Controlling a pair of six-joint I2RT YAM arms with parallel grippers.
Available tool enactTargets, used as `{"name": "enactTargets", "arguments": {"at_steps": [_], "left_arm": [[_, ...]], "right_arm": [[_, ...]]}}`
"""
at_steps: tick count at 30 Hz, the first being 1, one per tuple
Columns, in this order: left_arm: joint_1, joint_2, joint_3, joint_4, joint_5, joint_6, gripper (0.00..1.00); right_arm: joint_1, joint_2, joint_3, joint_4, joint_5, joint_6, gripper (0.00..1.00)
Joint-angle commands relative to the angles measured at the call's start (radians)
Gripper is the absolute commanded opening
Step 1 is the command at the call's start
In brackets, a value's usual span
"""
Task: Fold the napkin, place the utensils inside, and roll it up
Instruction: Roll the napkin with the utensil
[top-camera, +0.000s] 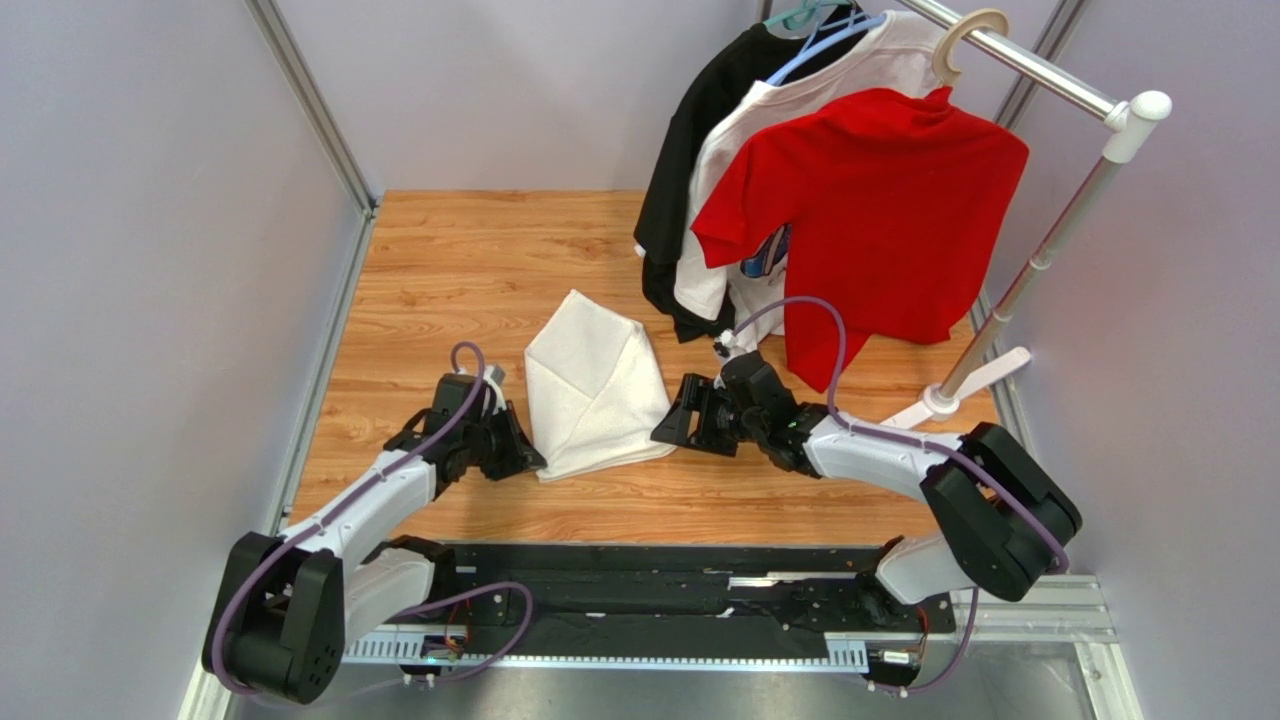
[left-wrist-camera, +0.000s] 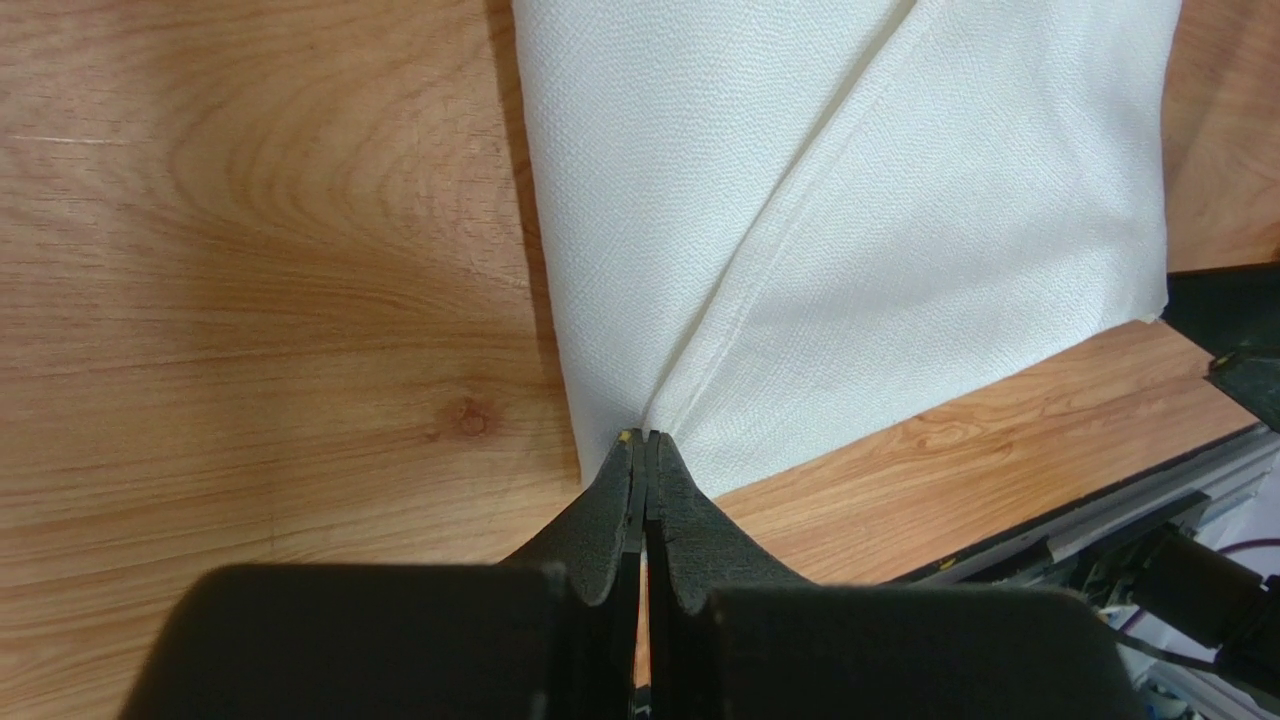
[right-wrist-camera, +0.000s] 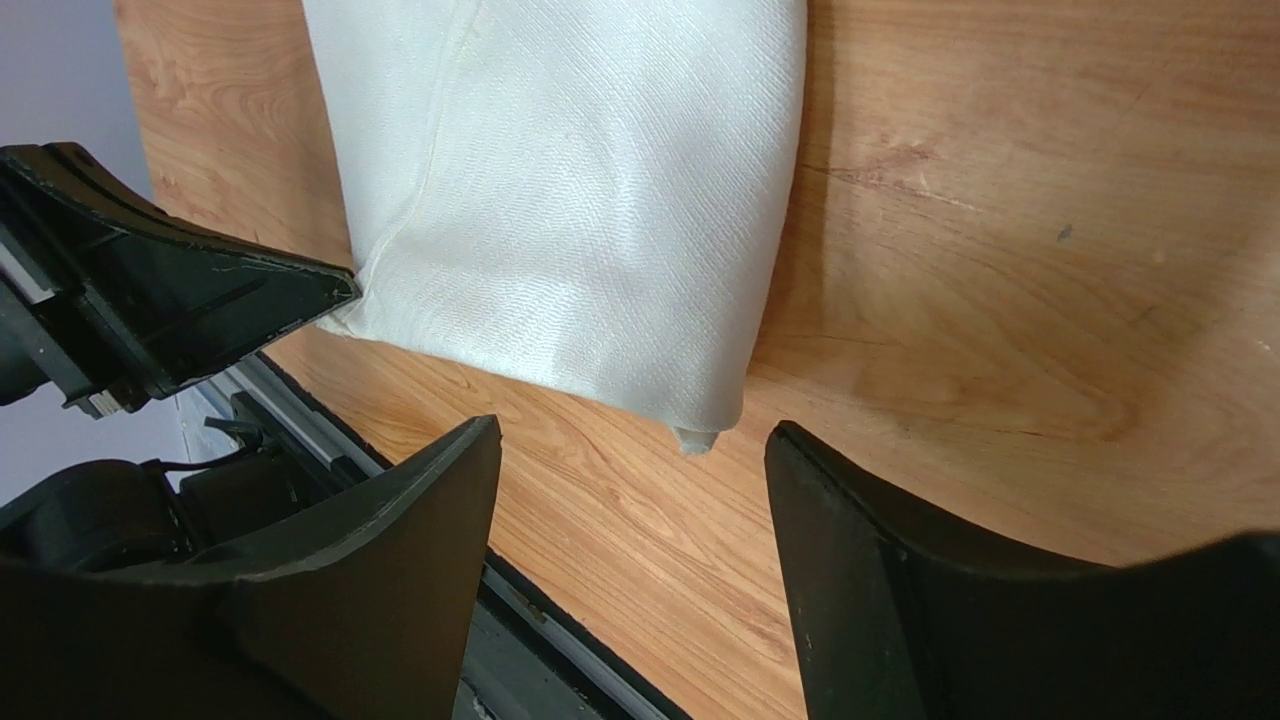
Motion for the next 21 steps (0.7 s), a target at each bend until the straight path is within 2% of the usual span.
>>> {"name": "enactTargets", "arguments": {"at_steps": [1, 8, 14, 17, 21], "left_arm": [[-0.006, 0.003, 0.042, -0.032, -0.032, 0.032, 0.02], [-0.006, 0.011, 0.047, -0.034, -0.026, 0.039, 0.08], [-0.006, 0.014, 0.061, -0.052, -0.029, 0.056, 0.19], [-0.006, 0.015, 0.07, -0.06, -0.033, 0.061, 0.23], [-0.006, 0.023, 0.079, -0.064, -0.032, 0.064, 0.24]], "right_arm": [[-0.016, 0.0, 0.076, -0.075, 0.02, -0.08, 0.69], [-0.034, 0.147, 0.139, -0.028, -0.014, -0.088, 0.67], [-0.034, 0.198, 0.133, 0.0, -0.026, -0.079, 0.64], [-0.036, 0.209, 0.124, 0.017, -0.032, -0.079, 0.6], [-0.04, 0.238, 0.126, 0.031, -0.045, -0.077, 0.52]]}}
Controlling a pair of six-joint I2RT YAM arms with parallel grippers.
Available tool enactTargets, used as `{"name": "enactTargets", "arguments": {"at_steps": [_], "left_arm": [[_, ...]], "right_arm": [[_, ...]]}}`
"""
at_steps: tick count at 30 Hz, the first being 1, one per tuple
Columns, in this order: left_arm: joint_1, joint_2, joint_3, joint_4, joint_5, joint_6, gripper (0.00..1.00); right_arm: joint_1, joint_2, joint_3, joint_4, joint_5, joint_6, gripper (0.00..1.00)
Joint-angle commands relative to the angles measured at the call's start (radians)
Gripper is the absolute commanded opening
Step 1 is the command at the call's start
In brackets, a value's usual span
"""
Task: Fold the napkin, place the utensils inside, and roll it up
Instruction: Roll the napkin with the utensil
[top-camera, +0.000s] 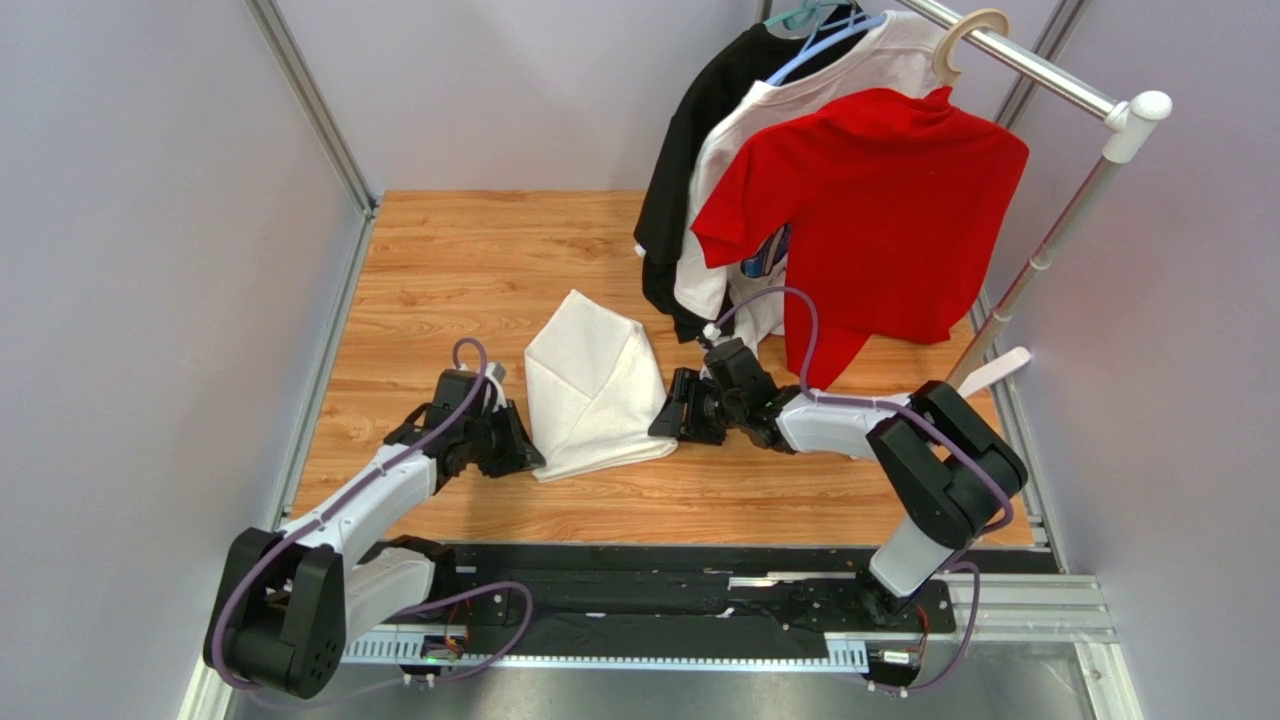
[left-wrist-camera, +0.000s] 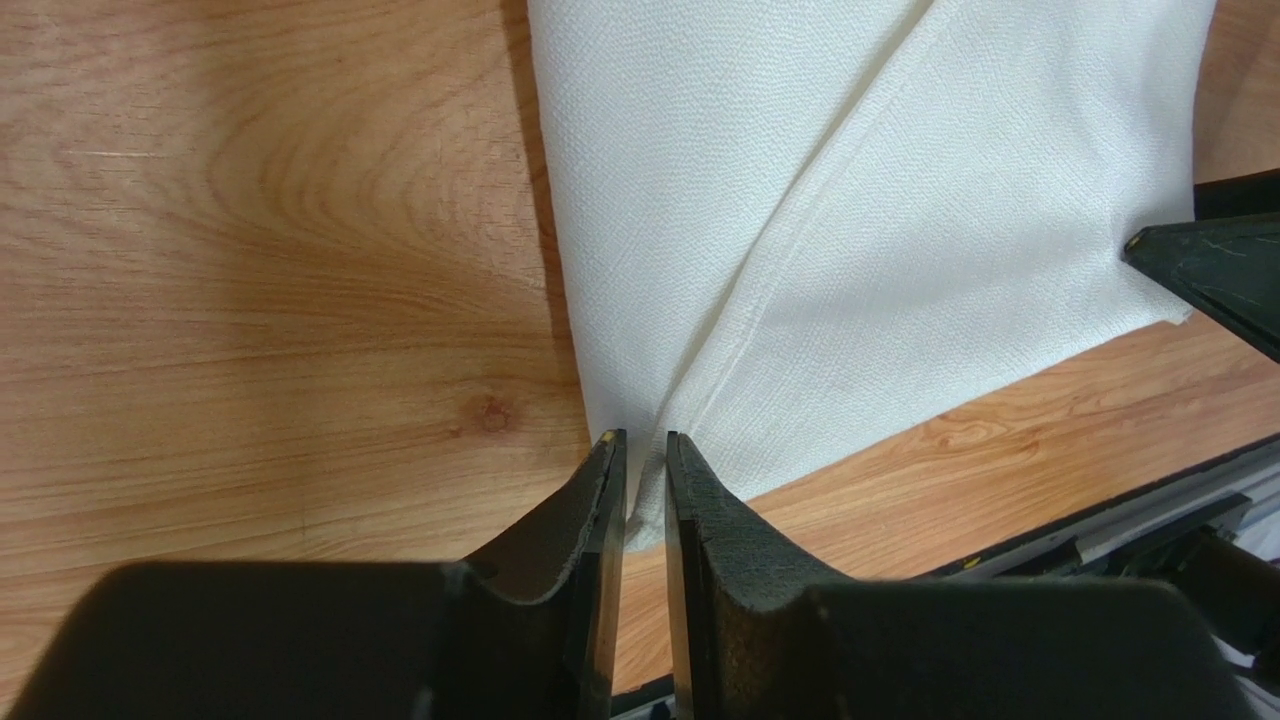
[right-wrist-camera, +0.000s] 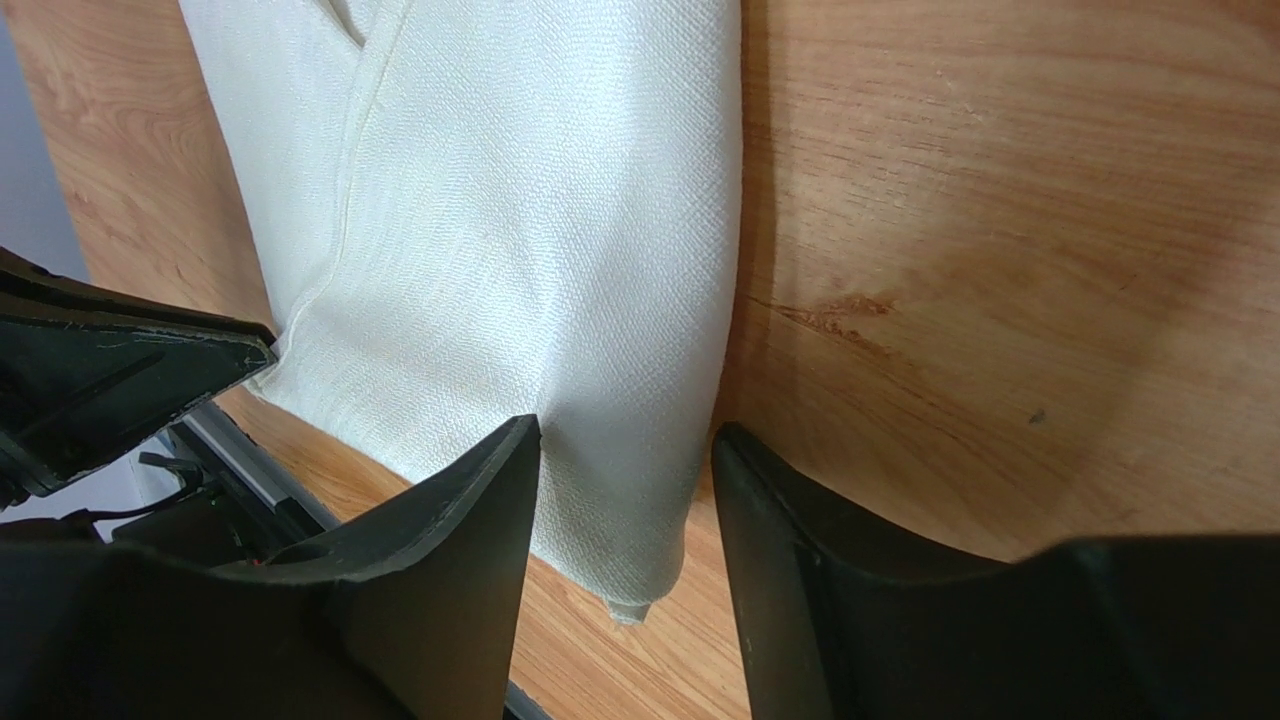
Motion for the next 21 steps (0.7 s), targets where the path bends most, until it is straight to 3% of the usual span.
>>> {"name": "enactTargets", "arguments": {"at_steps": [1, 7, 8, 11, 16, 21], "left_arm": [[-0.006, 0.007, 0.046, -0.014, -0.01, 0.027, 0.24], [-0.006, 0.004, 0.058, -0.033, -0.024, 0.039, 0.39], [-0.006, 0.001, 0.063, -0.042, -0.033, 0.042, 0.49], [-0.006, -0.024, 0.078, -0.06, -0.059, 0.05, 0.64], [-0.049, -0.061, 0.119, -0.074, -0.105, 0.073, 0.69], [-0.154, -0.091, 0.173, -0.063, -0.218, 0.111, 0.69]], "right_arm": [[-0.003, 0.041, 0.008, 0.028, -0.007, -0.012, 0.5], [-0.01, 0.062, 0.013, 0.018, -0.006, -0.027, 0.33], [-0.01, 0.064, 0.016, 0.007, -0.006, -0.027, 0.31], [-0.01, 0.059, 0.024, -0.022, -0.005, -0.038, 0.21], [-0.013, 0.058, 0.042, -0.067, 0.001, -0.056, 0.14], [-0.022, 0.058, 0.073, -0.125, -0.016, -0.069, 0.01]]}}
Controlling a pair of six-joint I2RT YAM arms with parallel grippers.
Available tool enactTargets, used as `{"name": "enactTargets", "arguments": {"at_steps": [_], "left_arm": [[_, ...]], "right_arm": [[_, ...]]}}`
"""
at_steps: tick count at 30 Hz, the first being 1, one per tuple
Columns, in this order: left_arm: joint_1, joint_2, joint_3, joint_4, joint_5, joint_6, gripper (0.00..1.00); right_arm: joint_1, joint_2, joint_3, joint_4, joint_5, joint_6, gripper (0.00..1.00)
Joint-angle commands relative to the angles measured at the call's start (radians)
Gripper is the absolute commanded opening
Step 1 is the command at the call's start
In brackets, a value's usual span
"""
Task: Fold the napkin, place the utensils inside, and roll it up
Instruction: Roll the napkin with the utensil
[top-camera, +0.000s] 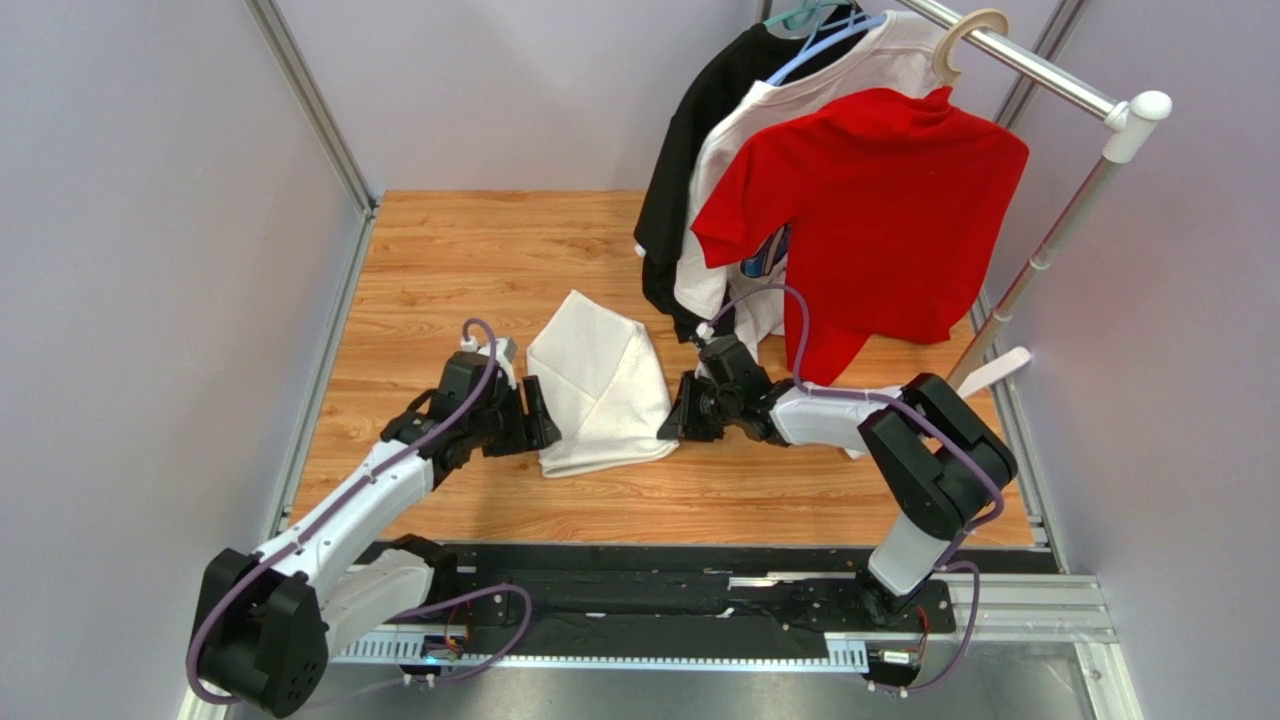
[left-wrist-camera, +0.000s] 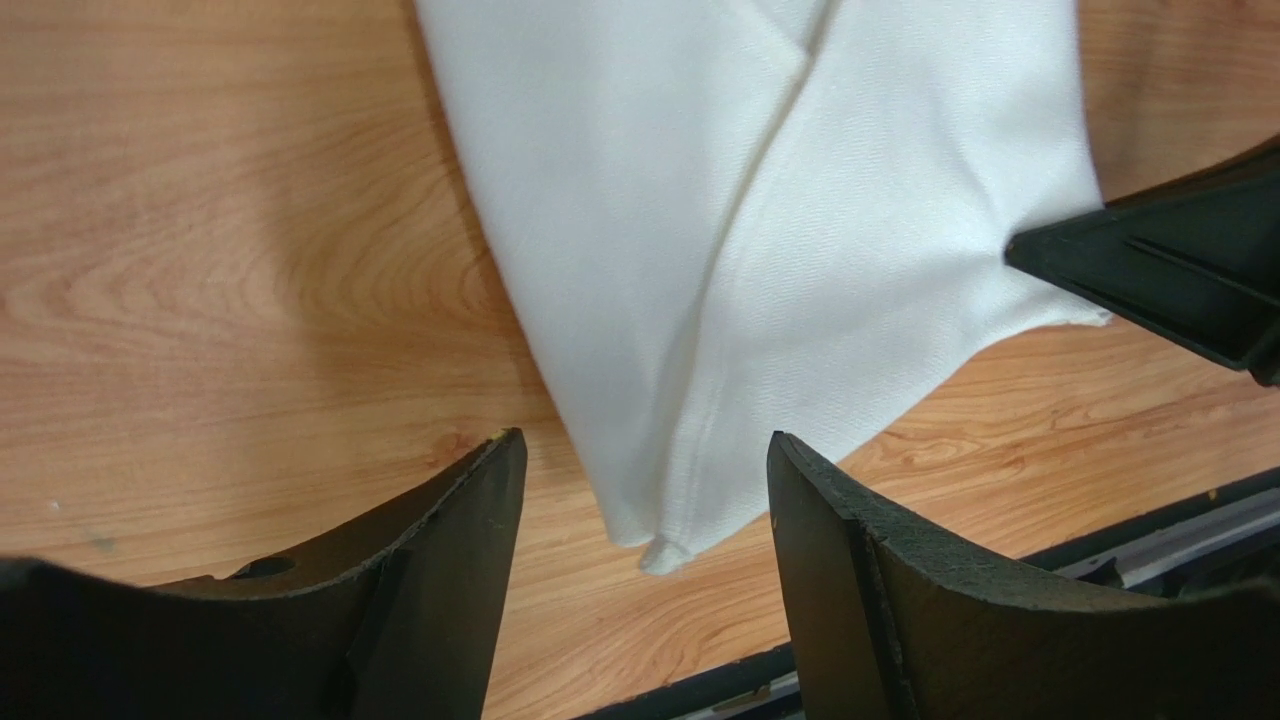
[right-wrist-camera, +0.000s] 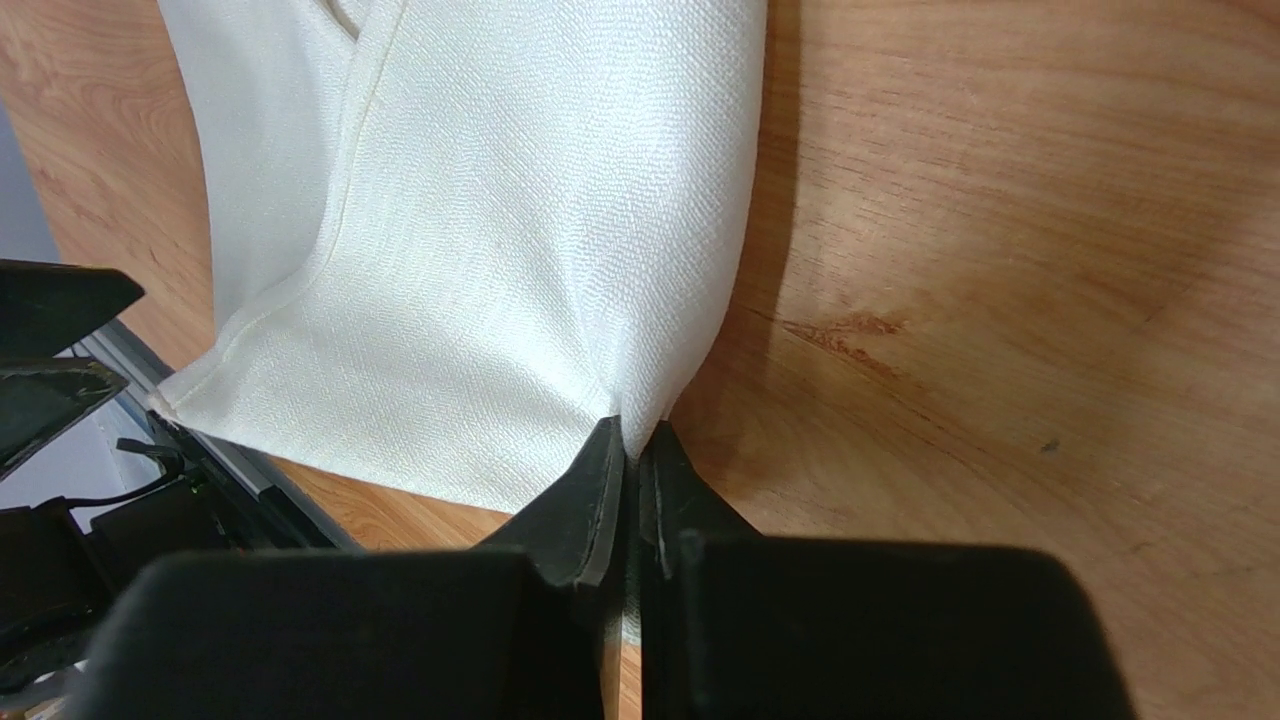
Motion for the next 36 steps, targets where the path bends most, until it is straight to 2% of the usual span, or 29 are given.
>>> {"name": "enactTargets", "arguments": {"at_steps": [1, 5, 9, 15, 26, 36], "left_arm": [[-0.115, -0.036, 0.079, 0.016, -0.138, 0.074, 0.69], [-0.207, -0.051, 0.064, 0.119, -0.155, 0.133, 0.69], [-0.308, -0.049, 0.02, 0.295, -0.149, 0.196, 0.68], [-0.449, 0.004, -0.043, 0.505, -0.145, 0.293, 0.67], [-0.592, 0.176, -0.04, 0.641, -0.157, 0.402, 0.66], [-0.65, 0.26, -0.005, 0.641, -0.157, 0.47, 0.69]], "right_arm": [[-0.014, 0.013, 0.041, -0.116, 0.005, -0.046, 0.0], [-0.026, 0.006, 0.064, -0.178, -0.009, -0.074, 0.0], [-0.054, 0.001, 0.087, -0.244, -0.073, -0.095, 0.0], [-0.106, 0.006, 0.153, -0.433, -0.122, -0.158, 0.0], [-0.184, 0.108, 0.278, -0.64, -0.252, -0.204, 0.0], [-0.215, 0.197, 0.389, -0.787, -0.329, -0.212, 0.0]]}}
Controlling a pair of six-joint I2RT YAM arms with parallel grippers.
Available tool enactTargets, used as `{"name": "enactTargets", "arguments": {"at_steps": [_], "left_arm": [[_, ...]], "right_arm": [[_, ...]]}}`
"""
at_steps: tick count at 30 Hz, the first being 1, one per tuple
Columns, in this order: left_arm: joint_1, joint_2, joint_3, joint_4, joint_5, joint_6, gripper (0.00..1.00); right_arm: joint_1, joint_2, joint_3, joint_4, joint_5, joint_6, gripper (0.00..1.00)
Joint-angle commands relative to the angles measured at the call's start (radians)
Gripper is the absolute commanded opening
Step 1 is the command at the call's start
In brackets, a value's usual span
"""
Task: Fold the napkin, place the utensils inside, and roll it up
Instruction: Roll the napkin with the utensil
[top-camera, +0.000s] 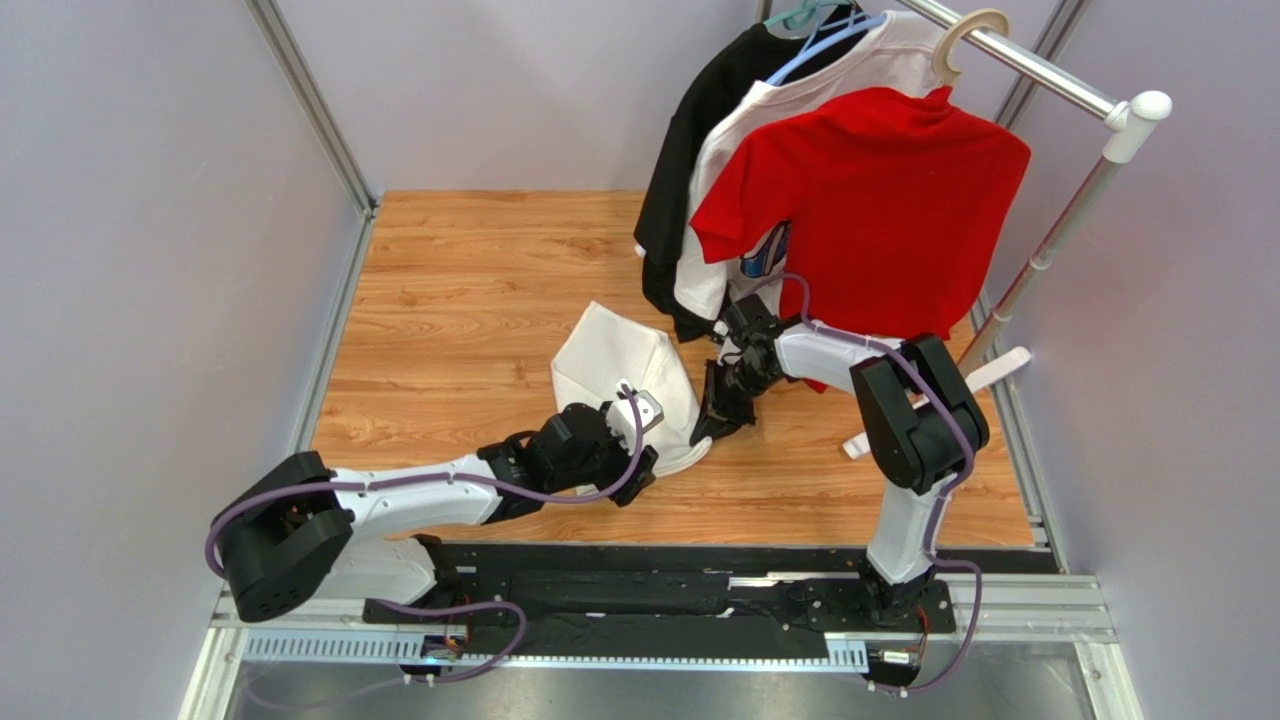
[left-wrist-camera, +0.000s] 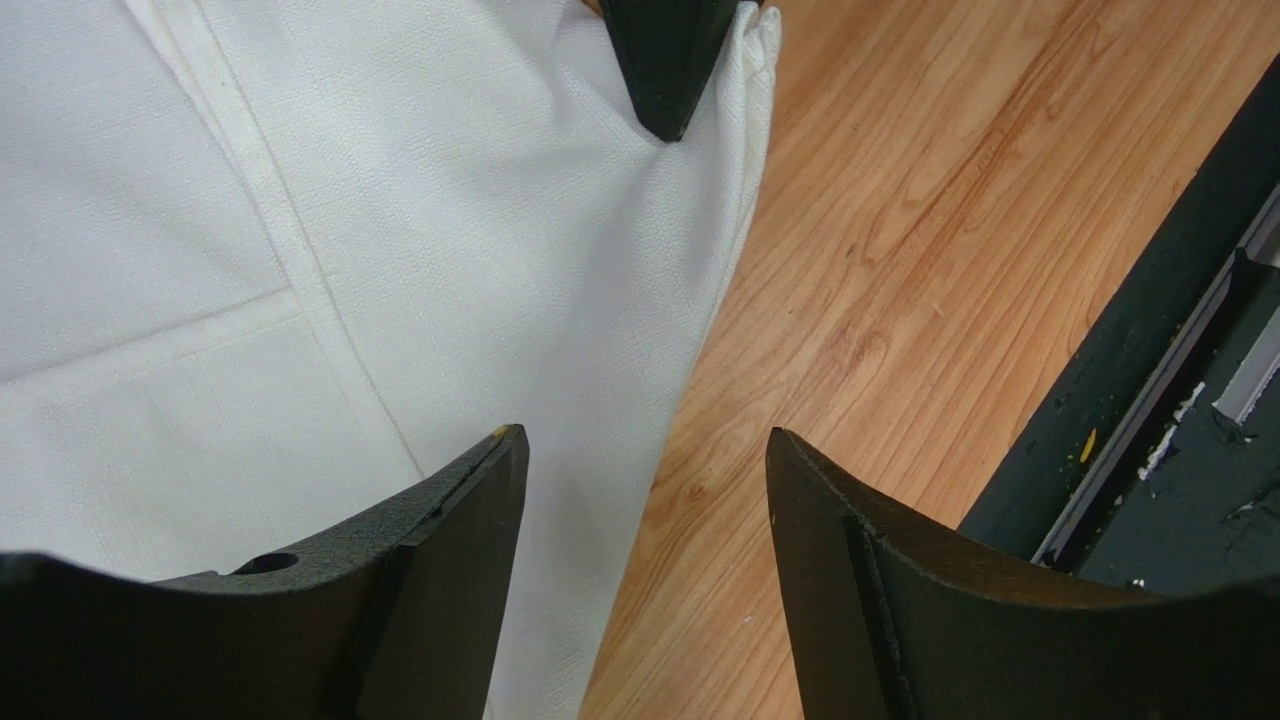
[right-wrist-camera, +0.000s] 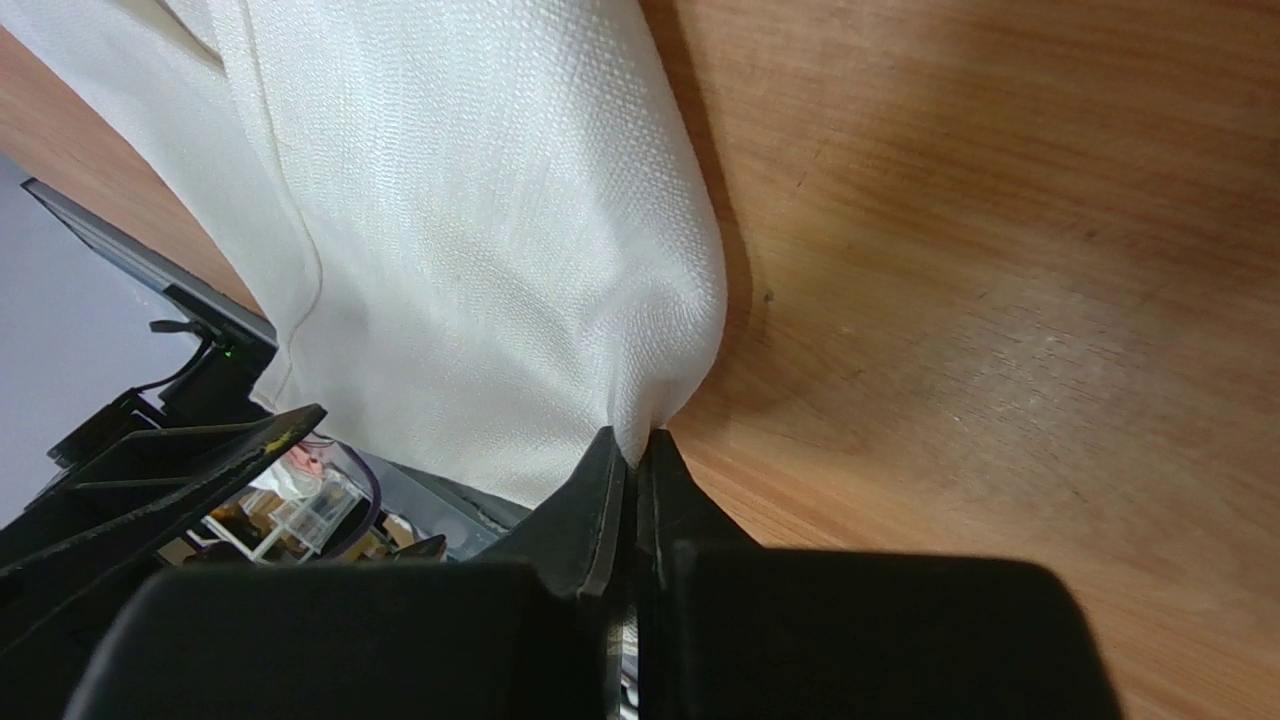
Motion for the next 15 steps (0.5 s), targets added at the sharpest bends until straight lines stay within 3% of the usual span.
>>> {"name": "enactTargets", "arguments": {"at_steps": [1, 15], "left_arm": [[-0.024, 0.021, 0.041, 0.057, -0.039, 0.051, 0.69], [-0.095, 0.182, 0.116, 0.037, -0.202, 0.096, 0.7]], "right_arm": [[-0.015, 0.028, 0.065, -0.117, -0.044, -0.023, 0.0], [-0.045, 0.048, 0.147, -0.213, -0.053, -0.029, 0.0]]}}
